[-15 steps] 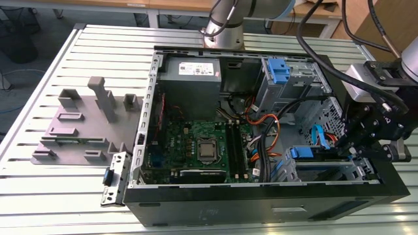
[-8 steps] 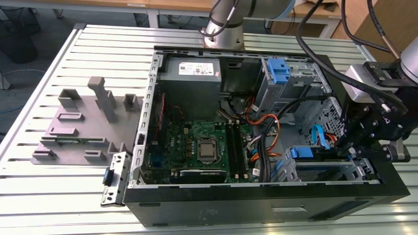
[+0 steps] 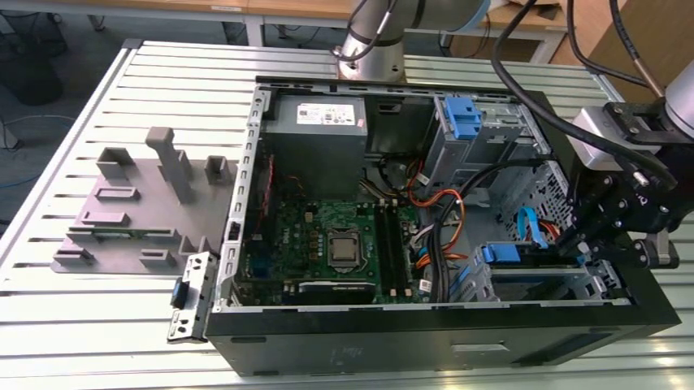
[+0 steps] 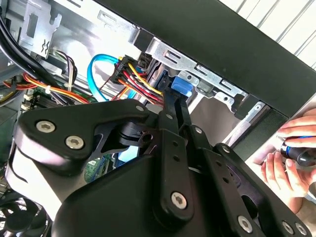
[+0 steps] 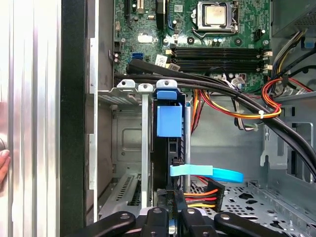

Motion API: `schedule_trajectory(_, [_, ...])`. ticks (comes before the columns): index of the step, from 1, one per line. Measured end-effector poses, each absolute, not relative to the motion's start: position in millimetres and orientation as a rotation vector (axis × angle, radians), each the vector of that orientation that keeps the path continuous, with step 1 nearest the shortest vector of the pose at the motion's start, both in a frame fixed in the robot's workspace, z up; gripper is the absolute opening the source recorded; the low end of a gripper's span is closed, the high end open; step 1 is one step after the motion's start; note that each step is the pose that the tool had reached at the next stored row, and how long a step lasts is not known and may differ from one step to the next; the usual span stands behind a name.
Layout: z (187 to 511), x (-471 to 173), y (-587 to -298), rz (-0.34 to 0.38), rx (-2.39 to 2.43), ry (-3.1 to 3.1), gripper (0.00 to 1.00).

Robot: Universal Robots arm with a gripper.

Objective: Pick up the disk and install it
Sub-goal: 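Insert the second disk wire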

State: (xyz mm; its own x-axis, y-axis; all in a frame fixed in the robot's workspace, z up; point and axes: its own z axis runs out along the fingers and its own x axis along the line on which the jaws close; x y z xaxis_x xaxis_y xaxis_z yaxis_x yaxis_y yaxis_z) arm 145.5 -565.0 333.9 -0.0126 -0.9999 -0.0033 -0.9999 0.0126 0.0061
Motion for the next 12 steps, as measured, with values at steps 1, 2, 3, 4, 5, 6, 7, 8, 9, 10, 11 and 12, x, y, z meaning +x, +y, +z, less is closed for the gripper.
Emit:
schedule_trajectory(1, [333.9,145.5,-565.0,-0.01,2.206,-2.234,0.17])
schedule_trajectory(2, [334.0,145.5,-565.0,-0.011,2.206,-2.234,0.17])
schedule_trajectory(3, [334.6,145.5,-565.0,-0.011,2.206,-2.234,0.17])
schedule_trajectory(4, [335.9,145.5,-565.0,-0.011,2.206,-2.234,0.17])
schedule_trajectory(5, [337.2,145.5,-565.0,-0.01,2.206,-2.234,0.17])
schedule_trajectory(6, [338.2,145.5,-565.0,-0.01,2.206,-2.234,0.17])
schedule_trajectory(7, [338.8,145.5,-564.9,-0.01,2.206,-2.234,0.17])
schedule_trajectory(8, [338.9,145.4,-564.7,-0.01,2.206,-2.234,0.17])
schedule_trajectory(9, [338.9,145.2,-564.3,-0.01,2.207,-2.235,0.17])
schedule_trajectory(10, [339.0,144.8,-563.9,-0.01,2.206,-2.235,0.17])
schedule_trajectory(11, [339.0,144.2,-563.6,-0.009,2.207,-2.235,0.17])
schedule_trajectory(12, [339.0,143.3,-563.2,-0.009,2.207,-2.235,0.17])
